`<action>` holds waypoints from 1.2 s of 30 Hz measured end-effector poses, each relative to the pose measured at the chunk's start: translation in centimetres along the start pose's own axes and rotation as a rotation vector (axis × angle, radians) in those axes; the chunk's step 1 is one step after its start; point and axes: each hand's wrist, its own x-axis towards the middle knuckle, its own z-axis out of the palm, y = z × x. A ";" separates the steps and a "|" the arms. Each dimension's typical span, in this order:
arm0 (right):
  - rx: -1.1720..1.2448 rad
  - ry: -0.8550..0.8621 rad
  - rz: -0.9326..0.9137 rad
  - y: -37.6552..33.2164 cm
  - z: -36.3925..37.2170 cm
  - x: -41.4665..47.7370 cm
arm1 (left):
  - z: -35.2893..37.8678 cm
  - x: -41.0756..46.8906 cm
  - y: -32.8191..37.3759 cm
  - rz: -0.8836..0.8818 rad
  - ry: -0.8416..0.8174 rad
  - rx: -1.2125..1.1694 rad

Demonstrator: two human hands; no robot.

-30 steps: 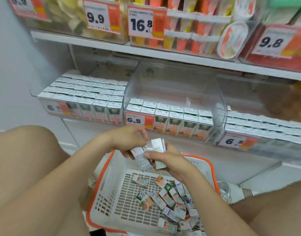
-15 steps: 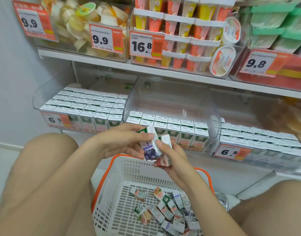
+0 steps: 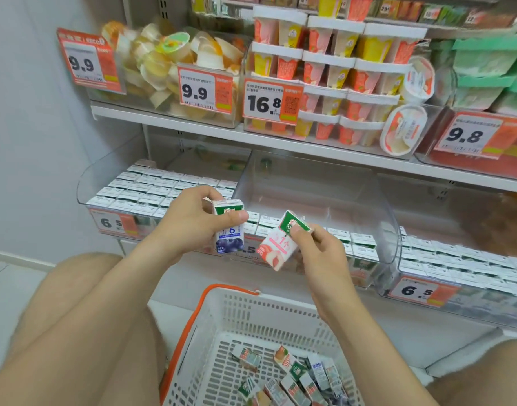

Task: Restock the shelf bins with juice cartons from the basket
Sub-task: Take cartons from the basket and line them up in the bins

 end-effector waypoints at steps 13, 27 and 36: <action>-0.560 -0.216 -0.587 -2.4 18.6 9.5 | -13.2 9.1 -5.7 0.095 0.410 0.371; -0.976 -0.450 -0.296 1.8 32.3 27.1 | -15.9 14.4 -11.2 0.122 0.378 0.589; -1.160 -0.634 -0.221 1.1 31.8 27.1 | -15.8 13.9 -10.4 0.061 0.341 0.619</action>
